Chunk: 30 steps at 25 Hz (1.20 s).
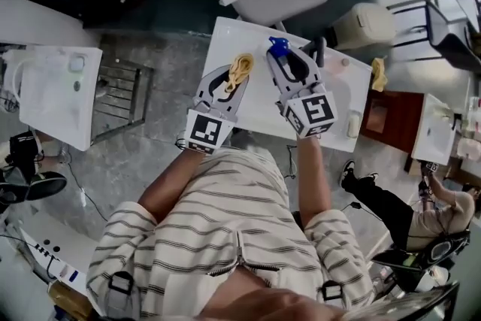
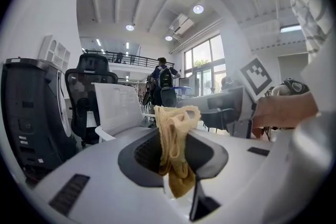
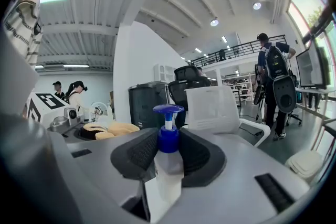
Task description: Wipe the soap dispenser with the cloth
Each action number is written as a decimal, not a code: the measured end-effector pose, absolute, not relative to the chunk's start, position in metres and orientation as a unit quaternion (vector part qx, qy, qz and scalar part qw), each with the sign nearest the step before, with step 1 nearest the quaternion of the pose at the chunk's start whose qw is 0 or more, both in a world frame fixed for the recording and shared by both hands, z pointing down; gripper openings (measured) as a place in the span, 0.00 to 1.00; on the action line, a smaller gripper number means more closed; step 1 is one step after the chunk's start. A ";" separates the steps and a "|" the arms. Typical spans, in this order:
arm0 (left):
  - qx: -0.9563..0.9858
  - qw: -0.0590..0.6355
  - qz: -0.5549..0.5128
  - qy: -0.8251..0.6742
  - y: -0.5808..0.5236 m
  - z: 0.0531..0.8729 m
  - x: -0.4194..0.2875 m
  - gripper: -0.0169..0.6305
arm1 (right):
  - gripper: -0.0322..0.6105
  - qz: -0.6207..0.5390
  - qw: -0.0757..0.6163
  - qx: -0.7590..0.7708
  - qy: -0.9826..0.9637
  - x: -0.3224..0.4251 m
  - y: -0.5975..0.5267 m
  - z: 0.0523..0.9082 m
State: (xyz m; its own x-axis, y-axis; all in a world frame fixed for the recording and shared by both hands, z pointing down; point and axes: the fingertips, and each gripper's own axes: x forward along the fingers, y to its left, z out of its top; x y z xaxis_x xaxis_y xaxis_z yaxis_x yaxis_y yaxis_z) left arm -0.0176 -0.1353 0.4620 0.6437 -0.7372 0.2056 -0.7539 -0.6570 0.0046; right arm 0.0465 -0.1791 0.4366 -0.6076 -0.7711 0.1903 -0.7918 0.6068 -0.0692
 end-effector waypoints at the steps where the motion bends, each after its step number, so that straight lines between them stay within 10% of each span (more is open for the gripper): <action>1: 0.907 0.044 0.094 -0.409 -0.133 0.459 -0.017 0.17 | 0.24 0.073 0.070 0.439 -0.893 0.046 -0.175 0.432; 30: 0.922 -0.006 0.093 -0.376 -0.118 0.418 0.014 0.17 | 0.24 0.065 0.045 0.464 -0.882 0.058 -0.138 0.380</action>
